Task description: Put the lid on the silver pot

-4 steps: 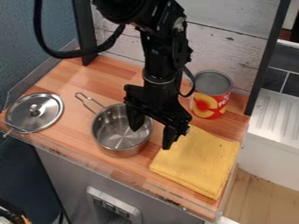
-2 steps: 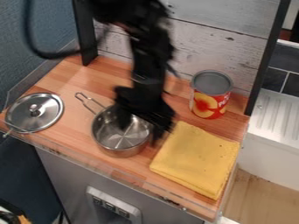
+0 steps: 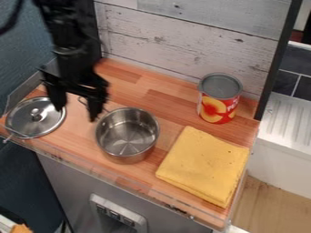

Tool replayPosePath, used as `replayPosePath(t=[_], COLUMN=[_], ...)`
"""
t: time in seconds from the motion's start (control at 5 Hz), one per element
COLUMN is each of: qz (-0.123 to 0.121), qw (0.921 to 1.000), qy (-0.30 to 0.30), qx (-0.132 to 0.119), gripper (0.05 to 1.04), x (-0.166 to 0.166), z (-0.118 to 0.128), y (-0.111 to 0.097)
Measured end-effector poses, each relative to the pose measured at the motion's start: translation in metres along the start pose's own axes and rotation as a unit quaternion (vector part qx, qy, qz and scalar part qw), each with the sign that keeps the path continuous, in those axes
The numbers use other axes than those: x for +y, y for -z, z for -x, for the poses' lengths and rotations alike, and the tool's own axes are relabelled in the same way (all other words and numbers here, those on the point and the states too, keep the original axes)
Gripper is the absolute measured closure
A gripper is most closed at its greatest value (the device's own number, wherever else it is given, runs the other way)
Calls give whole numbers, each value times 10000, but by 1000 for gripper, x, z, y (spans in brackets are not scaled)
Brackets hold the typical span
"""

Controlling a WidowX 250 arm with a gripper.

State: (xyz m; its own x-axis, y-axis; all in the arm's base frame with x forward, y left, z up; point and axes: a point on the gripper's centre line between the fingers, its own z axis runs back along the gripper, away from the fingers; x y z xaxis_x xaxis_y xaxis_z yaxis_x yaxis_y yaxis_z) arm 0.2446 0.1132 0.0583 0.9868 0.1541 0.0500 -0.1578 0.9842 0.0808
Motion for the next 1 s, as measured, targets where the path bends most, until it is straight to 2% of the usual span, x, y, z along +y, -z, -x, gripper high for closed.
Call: replayPosePath(t=[0.2,0.4,0.6,0.8,1.0], qz=[-202,-266,-351,-374,-424], qw=[9995,9969,9952,9937,9930], qy=[-252,-731,-904,-1003,-1058], qx=[-52,128,162,326,319], gripper=[84,84,84,84,135], x=[40,79,97,105,107], z=[1,5,-2,-1,-3], y=[-2,21,38,61,67])
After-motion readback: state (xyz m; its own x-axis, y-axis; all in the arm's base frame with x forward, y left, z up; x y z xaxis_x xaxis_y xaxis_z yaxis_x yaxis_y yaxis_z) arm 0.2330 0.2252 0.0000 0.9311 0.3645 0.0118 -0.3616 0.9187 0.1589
